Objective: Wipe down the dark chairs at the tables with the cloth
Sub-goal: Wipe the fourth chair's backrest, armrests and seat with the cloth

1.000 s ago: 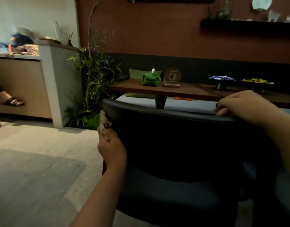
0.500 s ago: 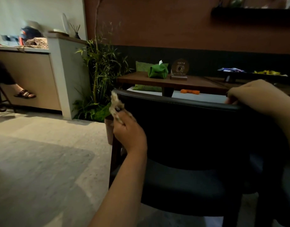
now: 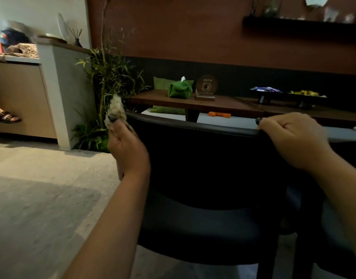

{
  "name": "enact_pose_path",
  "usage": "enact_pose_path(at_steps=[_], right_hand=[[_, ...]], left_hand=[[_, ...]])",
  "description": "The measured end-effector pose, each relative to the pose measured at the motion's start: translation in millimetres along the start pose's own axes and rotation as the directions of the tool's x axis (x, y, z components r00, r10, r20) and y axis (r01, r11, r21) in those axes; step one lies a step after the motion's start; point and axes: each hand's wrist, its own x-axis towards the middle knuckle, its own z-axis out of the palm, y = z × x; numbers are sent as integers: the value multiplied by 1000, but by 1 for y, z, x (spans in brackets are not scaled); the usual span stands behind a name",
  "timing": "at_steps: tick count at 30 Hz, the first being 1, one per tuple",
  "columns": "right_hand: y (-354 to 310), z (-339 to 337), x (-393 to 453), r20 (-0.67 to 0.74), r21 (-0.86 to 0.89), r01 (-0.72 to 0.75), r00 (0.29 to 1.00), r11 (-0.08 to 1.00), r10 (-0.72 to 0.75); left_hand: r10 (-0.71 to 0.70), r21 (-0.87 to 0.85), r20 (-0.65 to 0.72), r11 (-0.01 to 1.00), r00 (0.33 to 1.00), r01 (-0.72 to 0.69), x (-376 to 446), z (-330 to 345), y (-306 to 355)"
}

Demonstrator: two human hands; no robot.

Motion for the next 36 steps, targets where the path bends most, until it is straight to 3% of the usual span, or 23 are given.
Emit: enact_pose_path(at_steps=[3, 8, 10, 15, 17, 25, 31, 33, 36], right_hand=[[3, 3, 1, -44, -19, 40, 998, 999, -40], [1, 3, 2, -44, -29, 33, 998, 999, -35], [-1, 3, 2, -51, -27, 27, 998, 999, -28], [-2, 1, 0, -52, -7, 25, 998, 1000, -26], [-3, 2, -1, -48, -7, 33, 998, 999, -33], [-6, 2, -1, -59, 5, -7, 998, 1000, 7], [-12, -1, -1, -9, 33, -69, 998, 997, 70], [-11, -1, -3, -29, 34, -60, 998, 998, 61], [-11, 0, -4, -53, 41, -50, 997, 998, 52]], left_hand=[[65, 49, -5, 997, 998, -65, -20, -3, -6], [-136, 97, -20, 986, 991, 137, -49, -18, -35], [-142, 100, -32, 984, 989, 145, -49, -18, -30], [210, -9, 62, 978, 976, -210, -37, 5, 19], [237, 24, 73, 971, 969, -240, -38, 8, 17], [-80, 102, 19, 992, 997, 78, -81, -22, -52], [-343, 52, -30, 937, 939, 344, -93, -31, -64], [-268, 41, -3, 962, 963, 268, -105, -30, -57], [-21, -26, 27, 999, 999, 22, -116, -16, -37]])
